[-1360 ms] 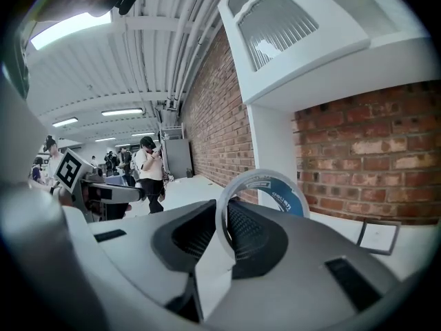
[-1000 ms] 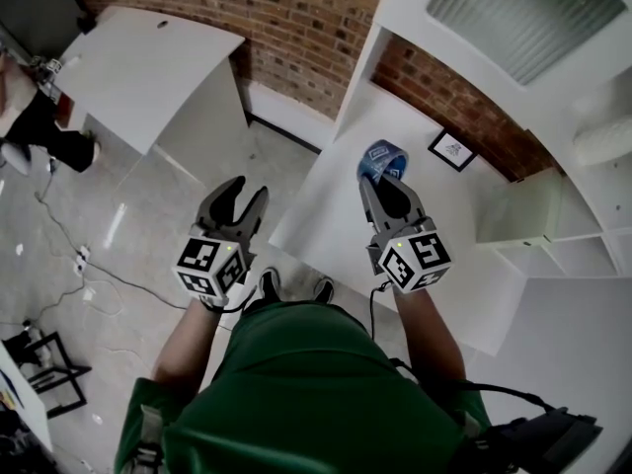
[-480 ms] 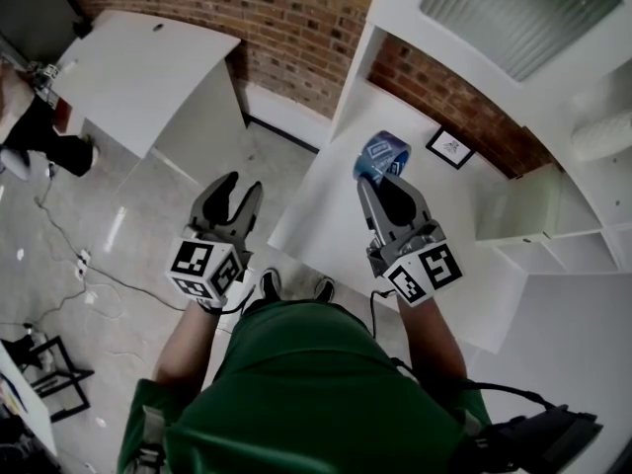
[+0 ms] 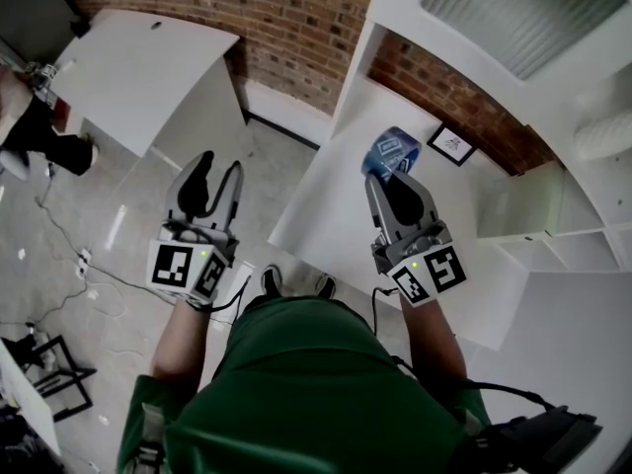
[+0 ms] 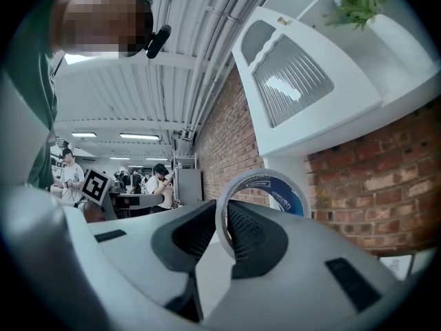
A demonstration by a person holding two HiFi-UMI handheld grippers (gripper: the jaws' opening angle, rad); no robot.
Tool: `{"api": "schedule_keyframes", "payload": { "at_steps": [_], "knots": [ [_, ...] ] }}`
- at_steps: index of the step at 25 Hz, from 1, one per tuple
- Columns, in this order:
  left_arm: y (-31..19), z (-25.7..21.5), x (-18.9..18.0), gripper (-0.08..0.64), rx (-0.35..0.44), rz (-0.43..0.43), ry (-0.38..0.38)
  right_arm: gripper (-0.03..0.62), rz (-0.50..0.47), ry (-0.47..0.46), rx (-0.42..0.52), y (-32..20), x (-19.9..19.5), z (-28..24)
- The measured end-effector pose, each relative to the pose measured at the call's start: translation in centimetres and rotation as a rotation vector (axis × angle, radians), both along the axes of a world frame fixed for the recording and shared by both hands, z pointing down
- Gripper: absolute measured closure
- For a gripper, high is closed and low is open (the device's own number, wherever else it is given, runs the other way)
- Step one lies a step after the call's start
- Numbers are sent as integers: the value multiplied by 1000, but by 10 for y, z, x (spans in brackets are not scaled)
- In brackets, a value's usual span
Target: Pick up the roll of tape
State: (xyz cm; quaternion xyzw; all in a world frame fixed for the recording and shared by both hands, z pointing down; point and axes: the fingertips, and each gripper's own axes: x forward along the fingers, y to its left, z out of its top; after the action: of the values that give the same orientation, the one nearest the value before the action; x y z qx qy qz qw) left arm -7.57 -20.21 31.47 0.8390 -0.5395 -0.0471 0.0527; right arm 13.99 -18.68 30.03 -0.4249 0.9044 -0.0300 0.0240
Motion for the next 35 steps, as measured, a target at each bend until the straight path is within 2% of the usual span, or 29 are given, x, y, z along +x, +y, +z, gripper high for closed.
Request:
{"api": "schedule_keyframes", "payload": {
  "at_steps": [5,10,35],
  "knots": [
    [-3,7,-4,367,-13,-10,-4,525,9,36,19,-3,0,14],
    [-7,12,-6,367,-12,-14,-39,525,36,49,7,-8,7,24],
    [1,17,-3,367,-36,-21,-34,525,22,33,24,-2,8,18]
  ]
}}
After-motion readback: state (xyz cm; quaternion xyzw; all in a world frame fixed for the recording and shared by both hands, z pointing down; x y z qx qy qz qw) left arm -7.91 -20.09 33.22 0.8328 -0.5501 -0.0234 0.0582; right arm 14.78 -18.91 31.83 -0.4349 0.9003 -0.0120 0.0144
